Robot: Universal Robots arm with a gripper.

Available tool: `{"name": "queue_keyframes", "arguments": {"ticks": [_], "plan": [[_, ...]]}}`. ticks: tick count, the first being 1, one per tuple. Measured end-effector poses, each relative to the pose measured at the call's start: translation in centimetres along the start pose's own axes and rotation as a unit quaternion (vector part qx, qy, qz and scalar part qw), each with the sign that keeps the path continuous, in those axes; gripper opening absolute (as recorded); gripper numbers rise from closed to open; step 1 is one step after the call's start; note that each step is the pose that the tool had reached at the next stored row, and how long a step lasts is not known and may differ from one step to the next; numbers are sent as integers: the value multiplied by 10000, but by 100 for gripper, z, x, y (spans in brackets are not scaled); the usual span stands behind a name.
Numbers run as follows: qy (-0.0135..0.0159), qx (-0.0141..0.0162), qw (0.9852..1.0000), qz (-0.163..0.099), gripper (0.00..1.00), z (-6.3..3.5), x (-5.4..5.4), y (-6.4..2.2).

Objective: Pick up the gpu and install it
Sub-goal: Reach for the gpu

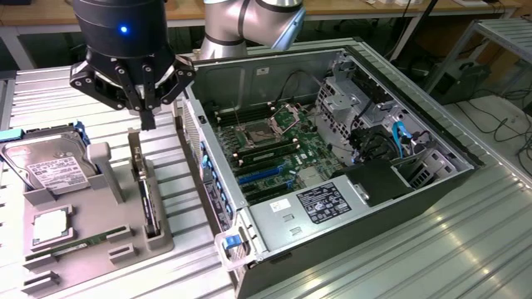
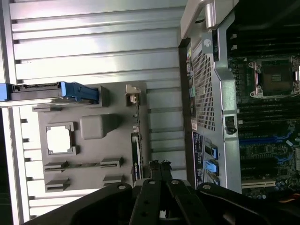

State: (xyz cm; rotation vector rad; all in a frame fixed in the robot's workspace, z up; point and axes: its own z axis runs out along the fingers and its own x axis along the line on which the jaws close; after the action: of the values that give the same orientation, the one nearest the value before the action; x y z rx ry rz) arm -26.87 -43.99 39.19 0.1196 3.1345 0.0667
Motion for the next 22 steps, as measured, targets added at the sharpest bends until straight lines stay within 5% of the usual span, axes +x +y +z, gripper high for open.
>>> {"name": "queue_keyframes", "arguments": {"ticks": [22], "plan": [[0, 0, 10000, -1, 11, 1, 195, -101]]}}
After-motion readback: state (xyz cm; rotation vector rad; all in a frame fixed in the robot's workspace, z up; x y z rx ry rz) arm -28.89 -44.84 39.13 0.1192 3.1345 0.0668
